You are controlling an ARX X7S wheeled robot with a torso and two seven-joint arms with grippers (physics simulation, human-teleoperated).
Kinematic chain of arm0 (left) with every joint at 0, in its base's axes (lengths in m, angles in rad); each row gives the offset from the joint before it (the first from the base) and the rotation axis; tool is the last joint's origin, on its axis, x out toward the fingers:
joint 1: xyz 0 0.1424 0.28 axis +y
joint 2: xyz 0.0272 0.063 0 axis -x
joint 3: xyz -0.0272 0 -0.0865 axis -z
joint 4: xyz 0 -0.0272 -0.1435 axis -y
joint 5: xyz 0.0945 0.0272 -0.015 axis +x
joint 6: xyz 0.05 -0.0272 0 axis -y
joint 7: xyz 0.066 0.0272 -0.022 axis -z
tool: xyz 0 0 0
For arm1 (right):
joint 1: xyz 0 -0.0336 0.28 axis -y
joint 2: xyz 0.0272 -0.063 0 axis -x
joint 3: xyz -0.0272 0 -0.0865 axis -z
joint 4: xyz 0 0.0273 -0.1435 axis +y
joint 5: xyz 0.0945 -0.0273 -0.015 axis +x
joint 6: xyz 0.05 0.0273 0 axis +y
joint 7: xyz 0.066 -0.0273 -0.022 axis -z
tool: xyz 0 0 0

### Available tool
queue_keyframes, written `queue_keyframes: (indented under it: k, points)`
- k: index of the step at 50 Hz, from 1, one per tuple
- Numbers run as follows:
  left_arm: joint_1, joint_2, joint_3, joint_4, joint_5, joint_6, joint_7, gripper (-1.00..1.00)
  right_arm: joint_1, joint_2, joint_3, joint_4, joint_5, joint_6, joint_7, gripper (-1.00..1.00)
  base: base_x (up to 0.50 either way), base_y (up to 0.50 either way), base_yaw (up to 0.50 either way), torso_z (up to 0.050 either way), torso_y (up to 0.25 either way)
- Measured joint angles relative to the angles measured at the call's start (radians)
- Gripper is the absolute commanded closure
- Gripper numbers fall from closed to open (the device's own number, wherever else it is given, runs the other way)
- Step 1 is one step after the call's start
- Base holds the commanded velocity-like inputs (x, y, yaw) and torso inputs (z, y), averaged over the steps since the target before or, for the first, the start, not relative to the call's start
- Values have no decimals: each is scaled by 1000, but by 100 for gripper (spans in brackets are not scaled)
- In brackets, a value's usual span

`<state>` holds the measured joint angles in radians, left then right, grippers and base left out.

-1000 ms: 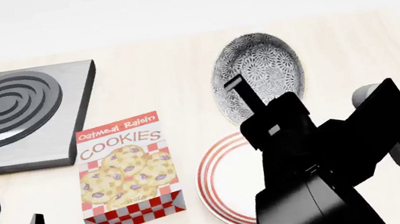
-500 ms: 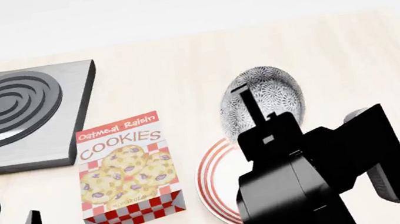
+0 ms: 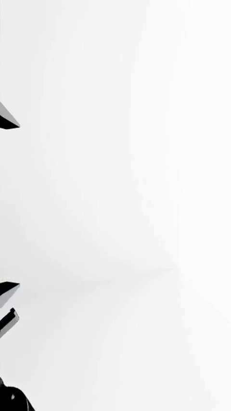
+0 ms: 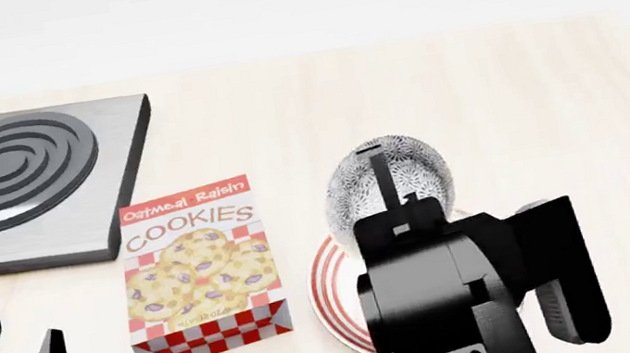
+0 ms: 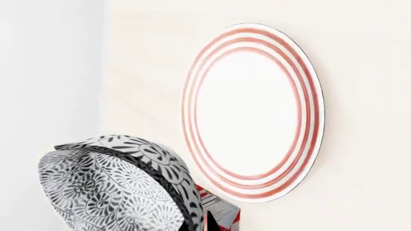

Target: Pick the akita bowl from table center and place it on the plate.

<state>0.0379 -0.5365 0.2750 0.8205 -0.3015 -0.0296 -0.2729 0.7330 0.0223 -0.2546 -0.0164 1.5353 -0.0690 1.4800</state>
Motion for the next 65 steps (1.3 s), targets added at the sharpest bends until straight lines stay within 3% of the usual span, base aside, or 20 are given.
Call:
queue_keyframes:
  k: [28, 65]
  points:
    - [-5, -2, 3, -16, 2, 4, -6, -100, 86, 2, -107, 212, 97, -311, 7, 100, 0, 0, 0, 0, 0]
    - [-15, -5, 19, -21, 1, -9, -14, -100, 280, -1, -222, 603, 283, -393, -152, 100, 0, 0, 0, 0, 1]
